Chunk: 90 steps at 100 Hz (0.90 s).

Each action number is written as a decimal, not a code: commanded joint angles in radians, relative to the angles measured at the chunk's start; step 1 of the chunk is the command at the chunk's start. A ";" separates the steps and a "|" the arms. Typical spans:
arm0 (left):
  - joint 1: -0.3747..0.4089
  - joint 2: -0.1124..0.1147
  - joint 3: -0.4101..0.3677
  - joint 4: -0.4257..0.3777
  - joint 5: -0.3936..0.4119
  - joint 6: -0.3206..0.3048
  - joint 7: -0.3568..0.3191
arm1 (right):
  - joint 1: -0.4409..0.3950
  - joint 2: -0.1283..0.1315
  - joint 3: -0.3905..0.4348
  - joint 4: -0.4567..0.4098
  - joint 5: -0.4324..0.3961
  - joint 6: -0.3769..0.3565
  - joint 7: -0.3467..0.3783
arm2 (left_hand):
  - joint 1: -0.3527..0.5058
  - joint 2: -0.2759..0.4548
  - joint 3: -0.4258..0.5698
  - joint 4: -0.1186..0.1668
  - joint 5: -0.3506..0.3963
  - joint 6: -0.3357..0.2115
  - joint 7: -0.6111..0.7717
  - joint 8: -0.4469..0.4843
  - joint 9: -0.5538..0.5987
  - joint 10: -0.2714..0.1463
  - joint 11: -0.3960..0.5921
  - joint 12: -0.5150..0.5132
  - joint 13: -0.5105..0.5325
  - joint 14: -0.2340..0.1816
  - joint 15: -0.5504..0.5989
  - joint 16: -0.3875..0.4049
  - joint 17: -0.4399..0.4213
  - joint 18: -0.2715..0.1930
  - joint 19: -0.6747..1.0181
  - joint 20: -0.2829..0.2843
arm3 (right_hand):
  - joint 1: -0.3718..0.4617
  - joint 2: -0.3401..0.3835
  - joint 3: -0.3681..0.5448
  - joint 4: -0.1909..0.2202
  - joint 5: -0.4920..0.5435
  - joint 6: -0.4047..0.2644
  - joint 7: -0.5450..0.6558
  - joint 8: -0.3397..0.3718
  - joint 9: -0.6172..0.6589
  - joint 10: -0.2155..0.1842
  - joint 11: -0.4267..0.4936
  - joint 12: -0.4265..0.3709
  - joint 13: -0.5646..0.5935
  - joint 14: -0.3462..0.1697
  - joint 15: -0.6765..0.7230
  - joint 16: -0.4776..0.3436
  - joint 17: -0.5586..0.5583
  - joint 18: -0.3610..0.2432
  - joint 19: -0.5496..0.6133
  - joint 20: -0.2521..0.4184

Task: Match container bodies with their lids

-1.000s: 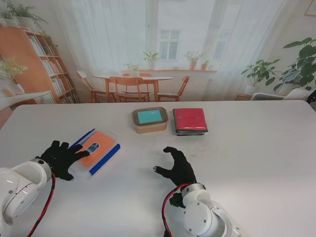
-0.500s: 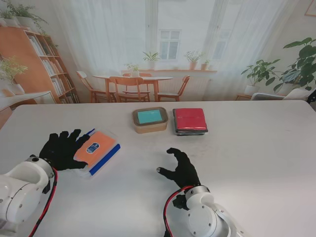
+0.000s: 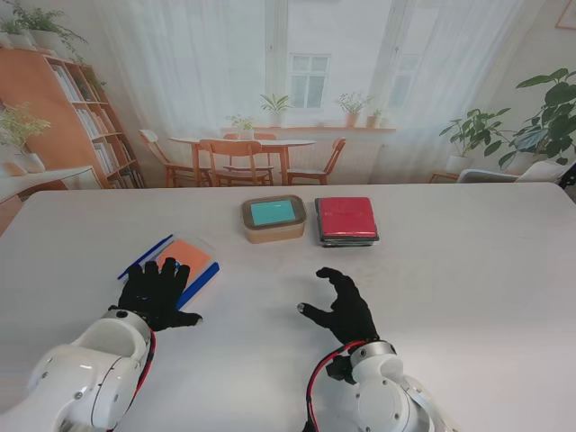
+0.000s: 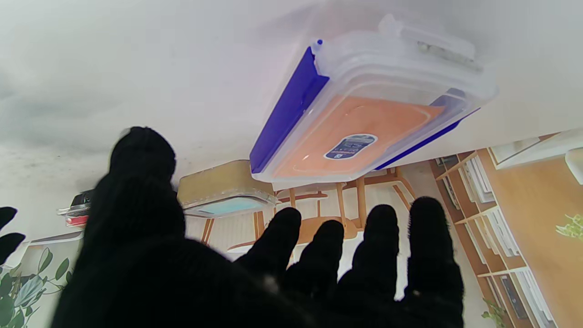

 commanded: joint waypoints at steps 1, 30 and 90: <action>0.000 -0.009 0.010 0.044 0.004 0.010 0.040 | -0.006 0.004 0.006 -0.002 -0.001 -0.006 0.015 | 0.009 -0.014 -0.007 -0.013 0.015 0.024 -0.026 -0.012 0.011 0.036 -0.013 -0.007 -0.012 0.018 0.021 -0.008 -0.015 0.025 0.018 0.011 | 0.003 0.001 -0.021 0.031 -0.021 -0.017 -0.018 -0.022 0.008 -0.040 -0.014 -0.020 -0.027 -0.023 -0.030 -0.018 -0.026 0.027 -0.036 -0.016; -0.024 -0.010 0.024 0.120 0.030 0.031 0.106 | -0.006 0.007 0.014 -0.002 -0.014 -0.011 0.019 | 0.069 -0.049 0.004 0.007 0.011 0.014 -0.037 -0.012 0.004 0.028 -0.015 -0.007 -0.010 0.012 0.041 -0.008 -0.009 0.014 0.031 0.017 | 0.005 -0.005 -0.019 0.030 0.001 -0.007 -0.023 -0.043 0.012 -0.078 -0.004 -0.033 -0.041 -0.026 -0.153 -0.055 -0.079 0.071 -0.118 -0.056; -0.126 0.005 -0.005 0.276 0.038 -0.103 0.202 | 0.043 0.007 -0.016 0.019 -0.021 0.032 0.039 | 0.217 -0.121 0.177 0.031 -0.032 -0.099 0.107 0.039 -0.010 -0.072 0.181 0.004 0.052 -0.055 0.124 0.015 0.051 -0.067 0.079 0.050 | 0.005 -0.004 -0.019 0.030 0.011 -0.005 -0.017 -0.054 0.010 -0.072 0.001 -0.032 -0.045 -0.015 -0.172 -0.046 -0.088 0.078 -0.134 -0.065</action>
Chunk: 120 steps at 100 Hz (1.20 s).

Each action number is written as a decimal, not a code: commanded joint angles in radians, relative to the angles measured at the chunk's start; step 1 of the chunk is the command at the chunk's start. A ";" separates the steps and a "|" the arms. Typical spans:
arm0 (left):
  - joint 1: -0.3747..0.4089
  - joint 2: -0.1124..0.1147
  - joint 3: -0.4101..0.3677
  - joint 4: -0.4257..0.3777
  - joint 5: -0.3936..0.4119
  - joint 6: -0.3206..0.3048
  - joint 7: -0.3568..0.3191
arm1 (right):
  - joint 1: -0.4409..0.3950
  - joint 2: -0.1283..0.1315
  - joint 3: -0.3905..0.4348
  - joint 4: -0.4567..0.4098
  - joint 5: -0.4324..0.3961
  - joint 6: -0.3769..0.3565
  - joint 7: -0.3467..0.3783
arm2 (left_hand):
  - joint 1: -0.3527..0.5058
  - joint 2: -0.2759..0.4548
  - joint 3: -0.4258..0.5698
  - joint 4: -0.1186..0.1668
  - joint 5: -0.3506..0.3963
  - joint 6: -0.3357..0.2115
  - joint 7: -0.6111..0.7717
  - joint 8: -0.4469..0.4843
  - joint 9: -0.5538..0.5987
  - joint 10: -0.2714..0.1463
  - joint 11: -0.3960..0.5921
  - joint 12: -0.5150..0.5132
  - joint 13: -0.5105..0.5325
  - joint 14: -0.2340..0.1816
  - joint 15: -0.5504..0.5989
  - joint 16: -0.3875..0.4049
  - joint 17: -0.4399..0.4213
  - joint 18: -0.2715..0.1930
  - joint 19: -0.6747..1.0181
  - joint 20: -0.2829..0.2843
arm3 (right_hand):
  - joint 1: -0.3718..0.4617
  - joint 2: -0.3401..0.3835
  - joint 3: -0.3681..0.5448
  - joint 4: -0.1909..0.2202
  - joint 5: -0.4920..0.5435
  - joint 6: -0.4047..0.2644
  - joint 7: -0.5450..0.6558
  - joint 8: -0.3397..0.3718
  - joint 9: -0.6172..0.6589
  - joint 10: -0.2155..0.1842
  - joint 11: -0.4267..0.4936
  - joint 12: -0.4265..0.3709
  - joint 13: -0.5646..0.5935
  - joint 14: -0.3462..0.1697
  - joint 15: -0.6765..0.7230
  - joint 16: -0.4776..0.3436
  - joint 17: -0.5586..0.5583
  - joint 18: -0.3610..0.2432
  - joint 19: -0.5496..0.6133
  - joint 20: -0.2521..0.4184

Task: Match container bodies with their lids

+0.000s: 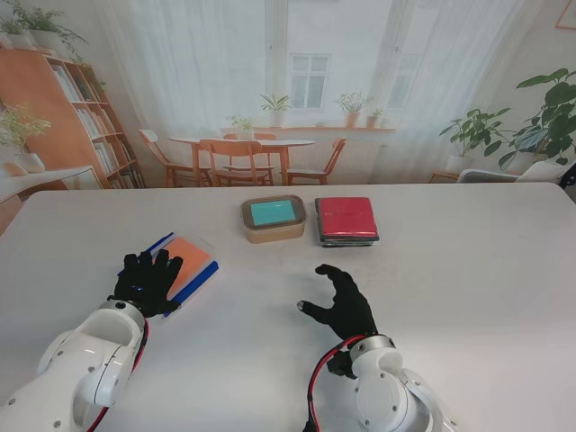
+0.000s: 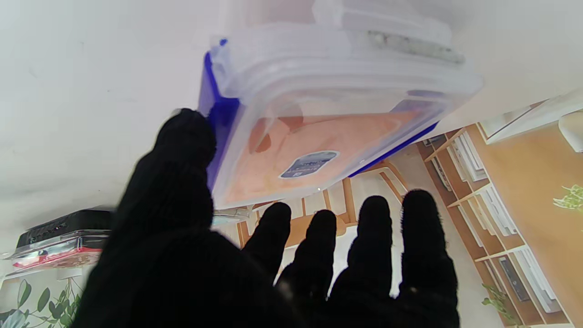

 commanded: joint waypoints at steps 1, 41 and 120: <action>-0.021 0.006 -0.002 0.028 -0.006 -0.009 0.004 | 0.011 -0.002 -0.004 0.006 0.002 0.006 0.018 | 0.062 -0.027 0.068 0.010 -0.031 -0.012 0.053 0.022 -0.016 -0.013 0.051 -0.047 0.032 -0.007 0.024 0.008 0.011 -0.017 0.030 0.020 | 0.005 -0.004 -0.019 0.030 0.011 -0.007 0.003 -0.015 0.010 -0.022 0.007 -0.009 -0.021 -0.014 -0.010 0.003 -0.006 0.024 -0.013 -0.007; -0.184 0.023 0.023 0.231 -0.065 -0.144 0.123 | 0.063 -0.008 -0.035 0.028 -0.004 0.048 0.020 | 0.079 -0.047 0.255 -0.026 -0.090 -0.049 0.308 0.007 0.003 -0.052 0.178 -0.083 0.095 -0.061 0.073 0.017 0.058 -0.088 0.062 0.042 | 0.004 -0.002 -0.020 0.030 0.013 -0.008 0.008 -0.013 0.010 -0.018 0.009 -0.009 -0.021 -0.015 -0.010 0.007 -0.003 0.019 -0.011 -0.007; -0.468 0.065 0.114 0.579 -0.113 -0.435 0.256 | 0.195 -0.040 -0.112 0.115 0.021 0.118 -0.006 | 0.087 -0.114 0.450 -0.068 -0.106 -0.111 0.405 0.030 0.007 -0.119 0.271 -0.031 0.138 -0.166 0.094 0.020 0.096 -0.260 0.056 0.034 | 0.009 0.005 -0.024 0.030 0.010 -0.008 0.015 -0.012 0.009 -0.007 -0.005 -0.019 -0.027 -0.016 -0.010 0.009 -0.009 0.013 -0.013 -0.008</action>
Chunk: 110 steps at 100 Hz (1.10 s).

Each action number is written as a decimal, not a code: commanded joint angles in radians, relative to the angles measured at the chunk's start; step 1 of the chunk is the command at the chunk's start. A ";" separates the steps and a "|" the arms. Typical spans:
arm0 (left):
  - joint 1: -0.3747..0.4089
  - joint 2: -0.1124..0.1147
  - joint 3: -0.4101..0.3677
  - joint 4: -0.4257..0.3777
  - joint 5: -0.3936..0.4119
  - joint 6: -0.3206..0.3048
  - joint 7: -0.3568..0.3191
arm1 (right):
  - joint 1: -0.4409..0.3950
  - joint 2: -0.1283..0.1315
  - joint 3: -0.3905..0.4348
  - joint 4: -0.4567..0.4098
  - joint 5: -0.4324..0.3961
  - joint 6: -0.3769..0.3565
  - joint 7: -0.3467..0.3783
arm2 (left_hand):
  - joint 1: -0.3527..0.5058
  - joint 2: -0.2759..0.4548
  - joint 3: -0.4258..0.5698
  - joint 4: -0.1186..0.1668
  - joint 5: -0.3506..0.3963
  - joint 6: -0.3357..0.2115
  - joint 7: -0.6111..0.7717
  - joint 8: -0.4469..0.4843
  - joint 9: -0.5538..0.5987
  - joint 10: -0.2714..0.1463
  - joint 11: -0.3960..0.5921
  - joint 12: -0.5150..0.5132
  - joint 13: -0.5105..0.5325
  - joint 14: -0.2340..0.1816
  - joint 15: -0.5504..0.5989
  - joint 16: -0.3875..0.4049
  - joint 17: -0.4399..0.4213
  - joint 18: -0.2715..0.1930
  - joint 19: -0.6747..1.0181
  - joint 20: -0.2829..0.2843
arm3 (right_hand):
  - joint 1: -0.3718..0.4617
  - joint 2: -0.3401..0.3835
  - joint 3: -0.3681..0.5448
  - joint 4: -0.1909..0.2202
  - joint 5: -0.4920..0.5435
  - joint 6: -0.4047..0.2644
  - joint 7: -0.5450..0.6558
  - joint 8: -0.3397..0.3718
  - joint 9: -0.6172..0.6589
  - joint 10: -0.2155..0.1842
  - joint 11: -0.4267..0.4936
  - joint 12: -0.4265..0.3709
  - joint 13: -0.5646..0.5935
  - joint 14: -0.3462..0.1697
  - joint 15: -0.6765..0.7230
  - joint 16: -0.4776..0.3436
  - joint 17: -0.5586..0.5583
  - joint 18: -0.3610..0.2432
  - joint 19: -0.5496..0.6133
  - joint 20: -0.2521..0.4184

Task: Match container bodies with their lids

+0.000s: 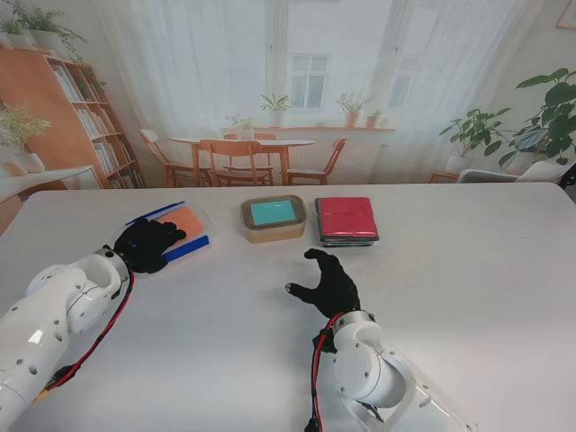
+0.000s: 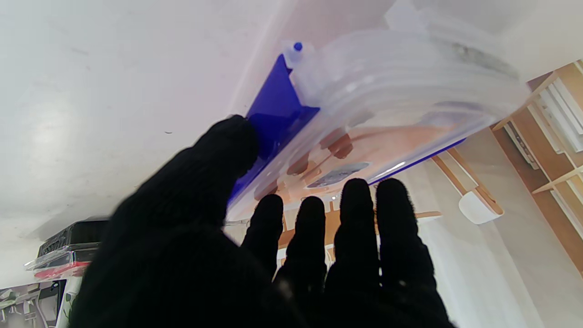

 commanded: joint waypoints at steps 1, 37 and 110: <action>-0.025 0.002 0.011 0.027 0.000 -0.009 0.005 | 0.014 -0.008 -0.002 0.005 0.005 0.004 0.012 | 0.075 -0.024 0.049 -0.027 -0.024 -0.022 0.035 0.021 0.005 -0.022 0.021 0.014 0.022 -0.013 0.022 0.009 -0.003 -0.030 0.006 -0.001 | 0.008 0.005 -0.024 0.030 0.009 -0.008 0.008 -0.012 0.009 -0.007 -0.009 -0.009 -0.019 -0.016 -0.010 0.008 -0.008 0.013 -0.013 -0.008; -0.187 0.017 0.152 0.180 -0.011 -0.042 0.065 | 0.058 -0.018 -0.026 0.041 0.017 0.021 0.012 | 0.087 -0.026 0.085 -0.033 -0.026 -0.051 0.045 0.025 0.006 -0.053 0.028 0.018 0.012 -0.031 0.020 0.007 -0.014 -0.051 -0.004 -0.006 | 0.009 0.006 -0.026 0.031 0.008 -0.009 0.008 -0.013 0.008 -0.003 -0.014 -0.012 -0.020 -0.018 -0.011 0.007 -0.008 0.012 -0.013 -0.008; -0.088 -0.009 0.006 0.053 -0.098 -0.013 -0.036 | 0.081 -0.022 -0.038 0.057 0.033 0.023 0.022 | -0.073 -0.068 -0.039 -0.047 -0.020 -0.099 -0.160 -0.071 -0.001 -0.125 -0.171 -0.062 -0.127 -0.014 -0.085 -0.050 -0.105 -0.020 -0.161 -0.089 | 0.008 0.006 -0.027 0.031 0.004 -0.018 0.013 -0.014 0.009 0.000 -0.020 -0.014 -0.026 -0.019 -0.015 0.006 -0.018 0.029 -0.020 -0.010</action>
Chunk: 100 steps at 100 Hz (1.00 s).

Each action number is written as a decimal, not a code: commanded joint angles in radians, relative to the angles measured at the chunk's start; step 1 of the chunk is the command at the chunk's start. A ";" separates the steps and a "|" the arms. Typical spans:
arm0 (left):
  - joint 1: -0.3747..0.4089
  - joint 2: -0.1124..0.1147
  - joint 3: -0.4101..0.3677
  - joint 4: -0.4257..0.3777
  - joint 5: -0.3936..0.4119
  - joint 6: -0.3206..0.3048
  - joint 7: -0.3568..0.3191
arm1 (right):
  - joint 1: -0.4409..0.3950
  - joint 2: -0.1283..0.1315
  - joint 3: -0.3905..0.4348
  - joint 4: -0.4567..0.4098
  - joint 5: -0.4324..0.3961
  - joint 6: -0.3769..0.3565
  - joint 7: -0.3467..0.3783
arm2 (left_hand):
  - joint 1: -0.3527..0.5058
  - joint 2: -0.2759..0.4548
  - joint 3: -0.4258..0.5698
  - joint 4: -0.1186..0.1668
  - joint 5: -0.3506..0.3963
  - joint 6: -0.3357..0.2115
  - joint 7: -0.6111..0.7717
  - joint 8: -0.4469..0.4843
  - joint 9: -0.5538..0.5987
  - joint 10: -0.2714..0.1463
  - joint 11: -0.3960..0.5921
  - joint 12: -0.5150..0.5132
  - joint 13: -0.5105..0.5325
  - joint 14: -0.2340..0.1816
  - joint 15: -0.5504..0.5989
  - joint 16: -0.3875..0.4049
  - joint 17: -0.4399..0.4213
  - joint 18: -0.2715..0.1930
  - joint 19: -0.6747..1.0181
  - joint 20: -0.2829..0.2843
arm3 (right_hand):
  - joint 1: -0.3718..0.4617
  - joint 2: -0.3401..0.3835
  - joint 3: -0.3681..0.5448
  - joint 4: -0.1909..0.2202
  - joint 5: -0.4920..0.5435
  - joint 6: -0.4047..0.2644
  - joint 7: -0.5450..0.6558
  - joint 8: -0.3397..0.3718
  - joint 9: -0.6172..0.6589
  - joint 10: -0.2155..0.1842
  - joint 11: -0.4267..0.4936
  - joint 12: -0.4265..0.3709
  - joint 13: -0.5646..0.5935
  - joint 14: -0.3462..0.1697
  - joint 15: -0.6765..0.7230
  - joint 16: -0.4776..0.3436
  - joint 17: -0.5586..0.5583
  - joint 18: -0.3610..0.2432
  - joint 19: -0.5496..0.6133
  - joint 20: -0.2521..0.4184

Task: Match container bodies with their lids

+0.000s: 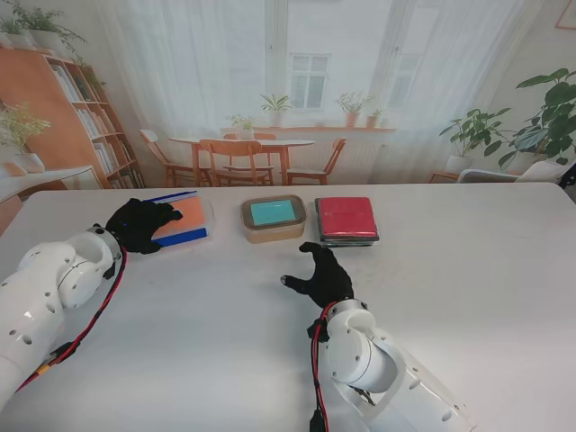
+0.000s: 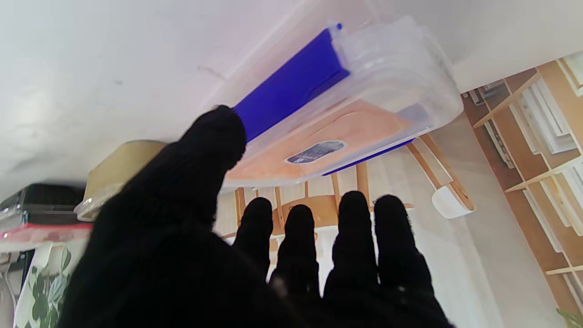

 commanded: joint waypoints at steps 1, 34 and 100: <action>0.022 -0.011 -0.004 -0.024 0.004 0.002 0.005 | 0.000 -0.003 0.001 -0.006 0.005 -0.005 0.015 | -0.035 -0.026 -0.038 -0.015 -0.026 -0.007 -0.030 -0.019 -0.003 -0.016 -0.023 -0.006 -0.050 0.021 -0.032 -0.016 -0.016 0.025 -0.029 -0.011 | 0.008 0.006 -0.026 0.031 0.004 -0.018 0.011 -0.014 0.009 -0.004 -0.007 -0.012 -0.026 -0.019 -0.014 0.006 -0.006 0.030 -0.019 -0.010; 0.188 -0.039 -0.135 -0.260 -0.109 0.041 -0.072 | -0.013 0.002 0.013 -0.014 0.004 -0.047 0.013 | -0.088 0.079 -0.363 0.010 -0.019 0.051 -0.029 0.041 -0.014 0.040 -0.064 0.010 -0.058 0.090 -0.104 -0.030 -0.025 0.108 -0.071 -0.029 | 0.005 0.008 -0.025 0.031 -0.009 -0.016 0.004 -0.019 0.007 -0.020 -0.020 -0.018 -0.047 -0.026 -0.028 0.001 -0.035 0.022 -0.035 -0.014; 0.496 -0.128 -0.005 -0.520 -0.485 0.240 0.167 | -0.131 0.053 0.123 -0.070 -0.049 -0.243 0.056 | -0.058 0.259 -0.503 0.042 0.171 0.174 -0.184 -0.042 -0.008 0.180 -0.015 -0.034 -0.061 0.095 -0.138 -0.060 -0.014 0.047 -0.192 -0.088 | 0.040 -0.002 -0.035 0.030 0.163 0.126 -0.188 -0.151 0.024 -0.052 0.026 -0.085 -0.075 -0.223 -0.274 -0.185 -0.211 -0.375 -0.230 -0.170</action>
